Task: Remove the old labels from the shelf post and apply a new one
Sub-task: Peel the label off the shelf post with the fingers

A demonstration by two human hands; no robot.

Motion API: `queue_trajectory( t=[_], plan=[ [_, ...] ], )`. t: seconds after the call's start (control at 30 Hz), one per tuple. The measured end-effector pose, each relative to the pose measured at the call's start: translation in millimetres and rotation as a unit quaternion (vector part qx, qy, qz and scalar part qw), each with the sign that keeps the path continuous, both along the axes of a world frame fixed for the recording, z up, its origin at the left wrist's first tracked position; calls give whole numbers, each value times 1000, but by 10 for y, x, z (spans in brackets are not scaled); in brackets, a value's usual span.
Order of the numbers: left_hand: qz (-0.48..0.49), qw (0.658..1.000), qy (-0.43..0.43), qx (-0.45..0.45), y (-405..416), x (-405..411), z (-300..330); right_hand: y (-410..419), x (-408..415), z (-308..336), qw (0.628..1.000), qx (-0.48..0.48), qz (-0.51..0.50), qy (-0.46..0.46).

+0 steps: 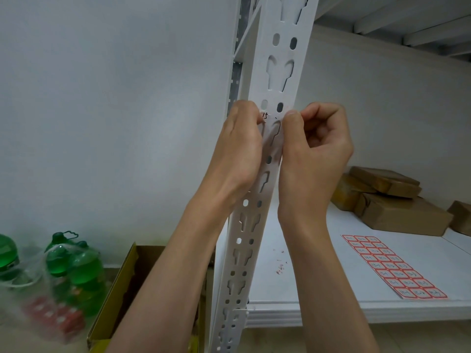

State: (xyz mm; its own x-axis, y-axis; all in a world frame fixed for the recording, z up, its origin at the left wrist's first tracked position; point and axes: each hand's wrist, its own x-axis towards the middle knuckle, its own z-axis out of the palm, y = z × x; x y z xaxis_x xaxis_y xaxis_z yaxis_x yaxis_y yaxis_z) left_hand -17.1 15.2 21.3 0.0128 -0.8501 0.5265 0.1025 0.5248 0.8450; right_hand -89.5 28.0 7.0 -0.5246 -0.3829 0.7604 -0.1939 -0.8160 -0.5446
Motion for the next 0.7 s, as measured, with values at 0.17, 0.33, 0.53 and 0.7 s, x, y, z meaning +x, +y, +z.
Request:
queue_trajectory(
  t=[0.17, 0.33, 0.53, 0.7],
  plan=[
    [-7, 1000, -6, 4, 12, 10, 0, 11, -3, 6, 1000, -1, 2, 8],
    [7, 1000, 5, 11, 4, 0, 19, 7, -1, -3, 1000, -1, 1, 11],
    [1, 1000, -18, 0, 10, 33, -5, 10, -6, -8, 1000, 0, 0, 17],
    [-73, 996, -46, -10, -10, 180, -58, 25, -63, 3, 1000, 16, 0, 25]
  ],
)
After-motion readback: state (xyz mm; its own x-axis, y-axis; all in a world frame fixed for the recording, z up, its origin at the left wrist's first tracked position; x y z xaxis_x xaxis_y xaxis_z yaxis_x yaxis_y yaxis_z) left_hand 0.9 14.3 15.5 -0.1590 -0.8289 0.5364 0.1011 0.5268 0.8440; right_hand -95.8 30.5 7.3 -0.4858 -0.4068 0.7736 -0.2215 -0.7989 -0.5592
